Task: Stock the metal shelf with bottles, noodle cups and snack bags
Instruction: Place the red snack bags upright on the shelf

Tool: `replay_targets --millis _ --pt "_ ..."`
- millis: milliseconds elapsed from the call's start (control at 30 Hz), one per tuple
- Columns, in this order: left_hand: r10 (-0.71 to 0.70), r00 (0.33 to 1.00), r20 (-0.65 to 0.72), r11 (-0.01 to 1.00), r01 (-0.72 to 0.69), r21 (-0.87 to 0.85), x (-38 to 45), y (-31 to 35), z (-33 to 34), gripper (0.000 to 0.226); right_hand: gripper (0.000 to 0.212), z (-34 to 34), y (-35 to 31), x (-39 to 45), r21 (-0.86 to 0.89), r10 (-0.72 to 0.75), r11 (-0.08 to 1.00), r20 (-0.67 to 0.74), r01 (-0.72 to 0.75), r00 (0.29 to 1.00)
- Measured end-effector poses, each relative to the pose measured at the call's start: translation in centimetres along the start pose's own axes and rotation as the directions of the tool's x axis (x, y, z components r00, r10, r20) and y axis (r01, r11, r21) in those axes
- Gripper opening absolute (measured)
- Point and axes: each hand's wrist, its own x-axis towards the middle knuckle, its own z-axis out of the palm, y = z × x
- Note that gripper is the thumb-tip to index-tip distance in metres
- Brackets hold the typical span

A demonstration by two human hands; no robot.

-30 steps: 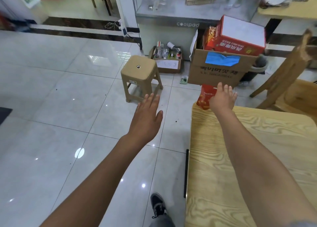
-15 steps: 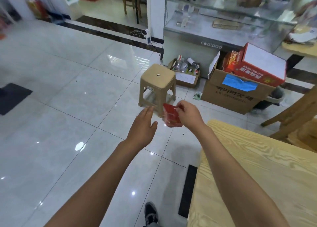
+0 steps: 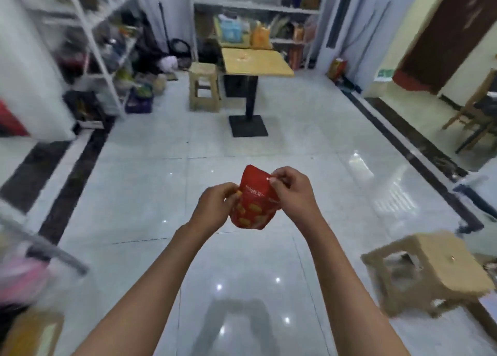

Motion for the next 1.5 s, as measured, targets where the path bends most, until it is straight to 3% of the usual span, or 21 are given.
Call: replay_targets --millis 100,233,400,600,700,833,967,1133,1333,1433,1500 --pt "-0.105 0.967 -0.233 0.994 0.095 -0.052 -1.6 -4.1 -8.8 0.013 0.008 9.5 -5.3 2.3 0.004 -0.127 0.992 0.155 0.128 0.98" --pt "-0.227 0.847 -0.48 0.973 0.221 -0.07 -4.7 -9.4 -19.5 0.013 0.008 22.0 -11.3 2.8 0.062 -0.258 0.966 0.322 0.252 0.911" --pt "-0.253 0.642 -0.724 0.933 0.36 -0.006 -10.4 -15.2 -32.1 0.012 0.031 37.4 -18.8 1.8 0.12 -0.366 0.929 0.45 0.35 0.815" --pt "-0.134 0.369 -0.92 0.862 0.501 0.076 -18.1 -18.9 -44.4 0.014 0.034 52.5 -27.8 -2.6 0.317 -0.48 0.877 0.583 0.361 0.656" --pt "-0.038 0.221 -0.975 0.805 0.585 0.101 -20.9 -18.6 -49.5 0.013 0.039 58.2 -31.7 -4.2 0.415 -0.528 0.849 0.629 0.327 0.571" --pt "0.1 -0.008 -0.995 0.804 0.59 0.076 -22.9 -17.5 -55.9 0.009 0.03 64.1 -35.9 -4.9 0.501 -0.6 0.8 0.655 0.331 0.459" --pt "0.079 -0.112 -0.991 0.835 0.551 0.004 -21.8 -17.6 -61.7 0.012 0.019 69.3 -39.7 -3.4 0.497 -0.656 0.748 0.654 0.441 0.377" --pt "0.011 -0.273 -0.962 0.835 0.531 -0.141 -17.5 -19.5 -68.4 0.016 0.036 74.6 -43.3 0.0 0.425 -0.719 0.625 0.641 0.655 0.27" --pt "-0.091 -0.322 -0.942 0.855 0.459 -0.239 -11.9 -22.3 -73.9 0.014 0.037 80.0 -44.7 3.0 0.354 -0.73 0.429 0.677 0.831 0.088" --pt "-0.091 -0.352 -0.931 0.825 0.497 -0.269 -10.6 -23.7 -75.2 0.016 0.042 82.2 -43.1 3.5 0.343 -0.774 0.232 0.632 0.91 -0.041" --pt "-0.037 -0.342 -0.939 0.814 0.535 -0.228 -10.2 -25.0 -75.2 0.017 0.048 83.5 -41.9 3.5 0.324 -0.815 0.18 0.577 0.929 -0.043"
